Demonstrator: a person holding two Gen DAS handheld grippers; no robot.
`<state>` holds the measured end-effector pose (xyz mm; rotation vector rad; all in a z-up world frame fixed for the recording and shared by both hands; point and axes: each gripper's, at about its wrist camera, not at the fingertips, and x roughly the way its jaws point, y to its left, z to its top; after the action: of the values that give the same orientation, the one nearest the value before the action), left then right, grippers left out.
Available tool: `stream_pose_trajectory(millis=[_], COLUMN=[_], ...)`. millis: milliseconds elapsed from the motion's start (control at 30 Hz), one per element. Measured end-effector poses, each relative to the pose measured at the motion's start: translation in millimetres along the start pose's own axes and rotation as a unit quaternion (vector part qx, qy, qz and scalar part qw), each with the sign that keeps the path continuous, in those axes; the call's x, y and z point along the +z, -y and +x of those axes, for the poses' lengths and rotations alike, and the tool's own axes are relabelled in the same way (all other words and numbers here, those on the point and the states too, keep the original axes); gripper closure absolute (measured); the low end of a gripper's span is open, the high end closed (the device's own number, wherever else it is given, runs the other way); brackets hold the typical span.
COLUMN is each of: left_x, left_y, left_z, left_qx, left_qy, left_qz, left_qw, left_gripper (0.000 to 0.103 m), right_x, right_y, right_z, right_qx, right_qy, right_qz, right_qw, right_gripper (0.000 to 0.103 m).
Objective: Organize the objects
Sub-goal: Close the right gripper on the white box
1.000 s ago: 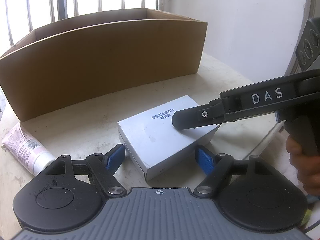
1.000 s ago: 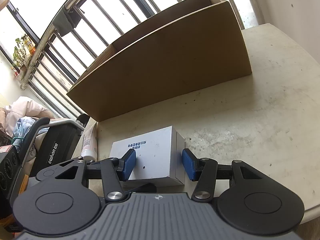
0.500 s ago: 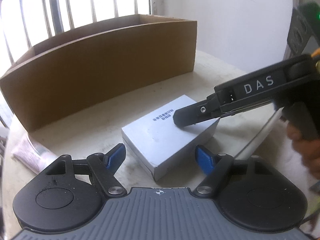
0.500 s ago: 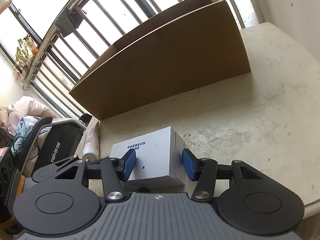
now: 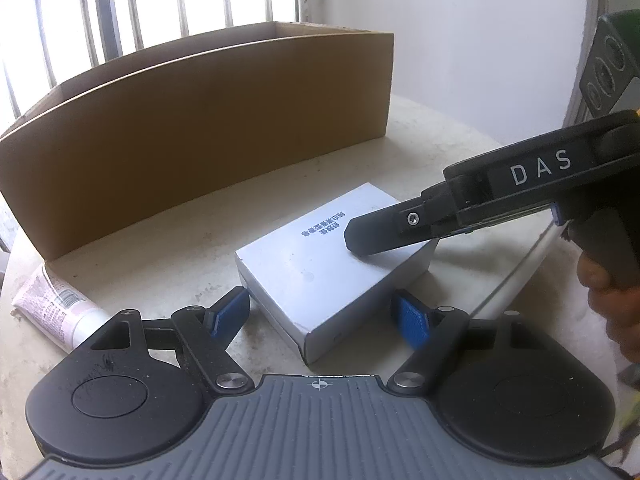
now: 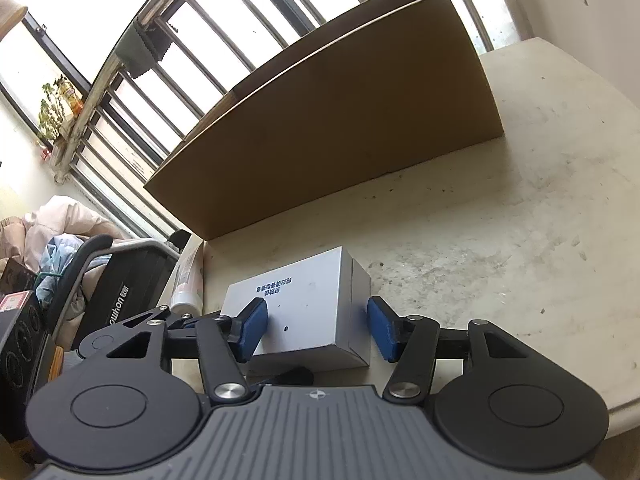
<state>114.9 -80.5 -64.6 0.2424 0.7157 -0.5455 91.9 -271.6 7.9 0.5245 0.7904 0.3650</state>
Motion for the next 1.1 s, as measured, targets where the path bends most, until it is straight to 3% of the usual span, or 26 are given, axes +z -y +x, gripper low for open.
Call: stream_pose_trajectory(millis=[1100], left_x=[1.0], left_y=[-2.9], left_z=[1.4], left_qx=[-0.009], left_qy=[0.000], left_qz=[-0.008], left_qw=[0.9999], left_gripper=[0.025], right_x=[-5.7], right_y=[-3.8], right_z=[1.1], right_qx=[-0.005], right_qy=[0.016], right_qz=[-0.007], right_qw=[1.000], right_gripper=[0.041])
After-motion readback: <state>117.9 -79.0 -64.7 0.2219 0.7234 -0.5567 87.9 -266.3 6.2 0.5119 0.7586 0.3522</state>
